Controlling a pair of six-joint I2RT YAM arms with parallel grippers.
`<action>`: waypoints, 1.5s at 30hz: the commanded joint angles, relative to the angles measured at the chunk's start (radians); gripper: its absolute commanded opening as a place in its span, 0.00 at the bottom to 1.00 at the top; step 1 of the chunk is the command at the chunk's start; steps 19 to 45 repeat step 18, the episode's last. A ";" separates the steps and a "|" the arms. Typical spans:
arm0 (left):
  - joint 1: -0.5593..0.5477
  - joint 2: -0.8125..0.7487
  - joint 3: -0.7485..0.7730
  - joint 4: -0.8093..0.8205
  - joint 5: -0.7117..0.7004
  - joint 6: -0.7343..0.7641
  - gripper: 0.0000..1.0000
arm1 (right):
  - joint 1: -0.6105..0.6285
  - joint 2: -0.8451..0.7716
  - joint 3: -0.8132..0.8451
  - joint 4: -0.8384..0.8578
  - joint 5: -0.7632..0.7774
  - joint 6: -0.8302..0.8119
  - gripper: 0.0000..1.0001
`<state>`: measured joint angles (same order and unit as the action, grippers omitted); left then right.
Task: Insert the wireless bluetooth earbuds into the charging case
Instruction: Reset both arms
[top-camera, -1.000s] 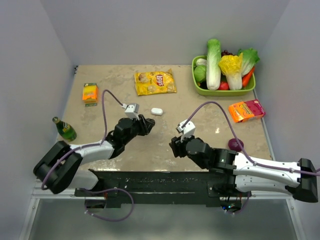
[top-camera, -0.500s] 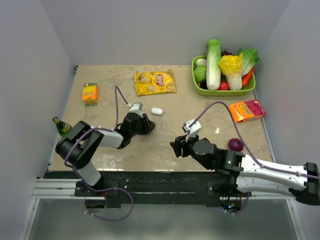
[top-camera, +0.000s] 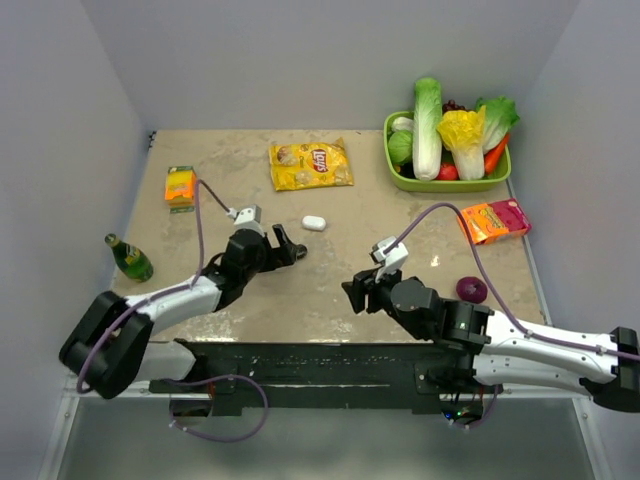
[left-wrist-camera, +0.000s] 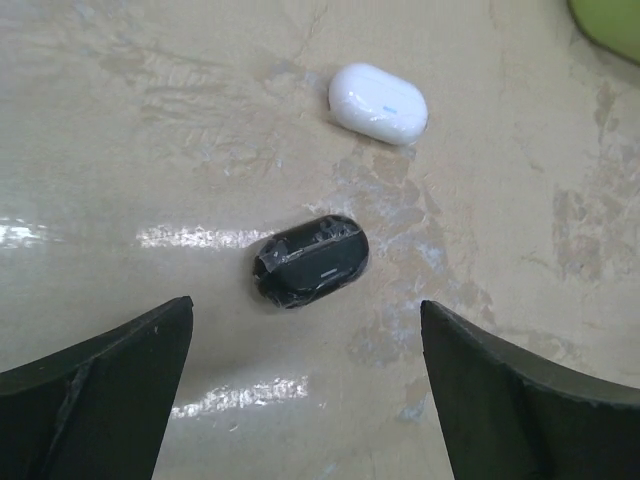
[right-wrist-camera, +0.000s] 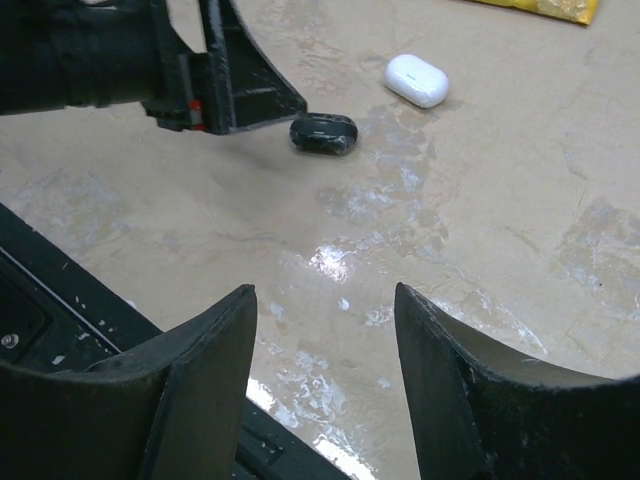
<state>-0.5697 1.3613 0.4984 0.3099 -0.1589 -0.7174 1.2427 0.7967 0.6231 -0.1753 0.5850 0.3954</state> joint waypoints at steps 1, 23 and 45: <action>0.002 -0.203 -0.032 -0.121 -0.116 -0.025 1.00 | 0.000 -0.051 -0.026 0.062 0.039 -0.003 0.61; -0.107 -0.221 0.106 -0.487 -0.343 -0.070 1.00 | 0.000 0.082 0.009 0.105 0.079 0.062 0.98; -0.107 -0.221 0.106 -0.487 -0.343 -0.070 1.00 | 0.000 0.082 0.009 0.105 0.079 0.062 0.98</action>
